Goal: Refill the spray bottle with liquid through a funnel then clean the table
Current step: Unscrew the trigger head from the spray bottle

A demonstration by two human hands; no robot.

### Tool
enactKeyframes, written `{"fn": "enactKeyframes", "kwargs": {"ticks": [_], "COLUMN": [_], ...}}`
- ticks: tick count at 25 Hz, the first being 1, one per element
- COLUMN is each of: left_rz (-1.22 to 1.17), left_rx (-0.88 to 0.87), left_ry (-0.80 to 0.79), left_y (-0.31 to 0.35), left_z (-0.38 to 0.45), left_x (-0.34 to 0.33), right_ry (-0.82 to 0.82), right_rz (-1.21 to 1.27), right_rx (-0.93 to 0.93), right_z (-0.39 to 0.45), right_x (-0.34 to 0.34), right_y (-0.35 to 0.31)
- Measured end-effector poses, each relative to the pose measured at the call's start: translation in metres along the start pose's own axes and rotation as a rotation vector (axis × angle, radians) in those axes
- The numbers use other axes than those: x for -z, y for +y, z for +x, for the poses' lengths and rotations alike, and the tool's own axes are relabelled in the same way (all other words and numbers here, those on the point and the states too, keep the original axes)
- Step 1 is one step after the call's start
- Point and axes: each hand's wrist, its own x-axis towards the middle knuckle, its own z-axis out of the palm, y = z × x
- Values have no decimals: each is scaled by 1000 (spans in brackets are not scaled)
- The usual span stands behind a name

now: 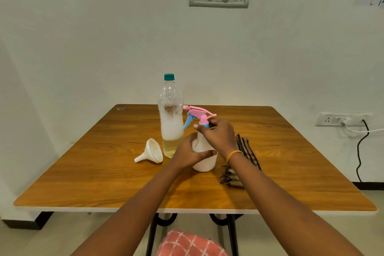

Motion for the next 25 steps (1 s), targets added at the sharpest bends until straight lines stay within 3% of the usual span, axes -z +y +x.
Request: {"fn": "enactKeyframes", "kwargs": {"ticks": [4, 6, 10, 12, 15, 17, 21, 23, 25], "left_rz": [-84, -90, -140, -182, -240, -284, -324, -314, -284], "left_rx": [97, 126, 206, 219, 191, 174, 140, 146, 144], "left_ry": [167, 148, 5, -1, 60, 92, 85, 92, 97], "left_y": [1, 0, 0, -3, -11, -11, -12, -12, -10], "left_z": [-3, -2, -3, -5, -10, -12, -11, -12, -12], "left_x": [-10, -8, -2, -5, -14, -17, -18, -19, -18], "right_ry": [-42, -135, -570, -666, -394, -244, -345, -440, -414], "right_rz": [-48, -2, 302, 349, 206, 248, 476, 396, 276], "right_rx": [71, 73, -33, -80, -15, 15, -7, 28, 68], "right_z": [-10, -6, 10, 11, 3, -1, 0, 3, 3], "right_x": [-6, 2, 31, 34, 21, 12, 23, 29, 26], "right_y": [-7, -4, 5, 3, 1, 6, 11, 8, 5]}}
